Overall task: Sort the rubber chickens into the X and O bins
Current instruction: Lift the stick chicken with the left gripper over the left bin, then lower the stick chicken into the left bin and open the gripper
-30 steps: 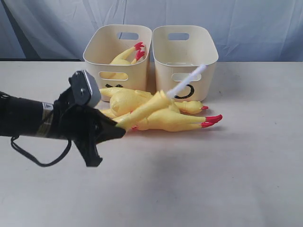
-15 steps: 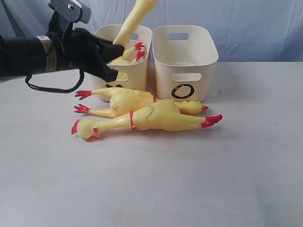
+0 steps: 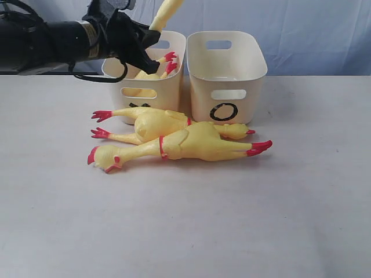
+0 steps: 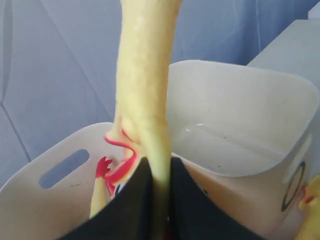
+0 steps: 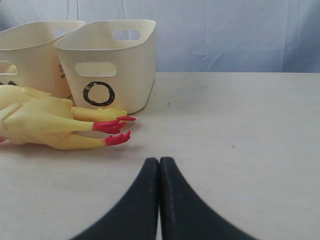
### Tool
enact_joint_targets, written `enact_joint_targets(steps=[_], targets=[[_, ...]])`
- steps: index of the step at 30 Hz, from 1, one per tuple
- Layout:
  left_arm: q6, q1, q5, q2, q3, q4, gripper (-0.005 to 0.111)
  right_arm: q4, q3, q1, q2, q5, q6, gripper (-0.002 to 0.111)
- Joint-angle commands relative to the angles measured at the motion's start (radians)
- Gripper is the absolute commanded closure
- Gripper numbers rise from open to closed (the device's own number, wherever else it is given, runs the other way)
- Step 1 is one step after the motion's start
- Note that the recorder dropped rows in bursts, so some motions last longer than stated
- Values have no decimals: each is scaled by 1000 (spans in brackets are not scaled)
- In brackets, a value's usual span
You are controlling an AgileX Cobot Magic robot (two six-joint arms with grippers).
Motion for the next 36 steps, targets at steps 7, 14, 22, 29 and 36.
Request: enact_joint_targets(steps=[7,14,22,29,36], targets=[[8,1,211,149,-146,-77,107,0,3,5,-5,-6,-4,109],[6,1,385,226,-210,-118,107,0,3,5,-5,-6,-4,109],[6,1,495,251,-229,-129,107,0,3,5,-5,-6,-4,109],[6,1,475,251,-229,-127,86,6,3,5,-5,-6,-4,109],[6,1,463,251,-237,-129,61,6,3,5,-5,-6,-4,109]])
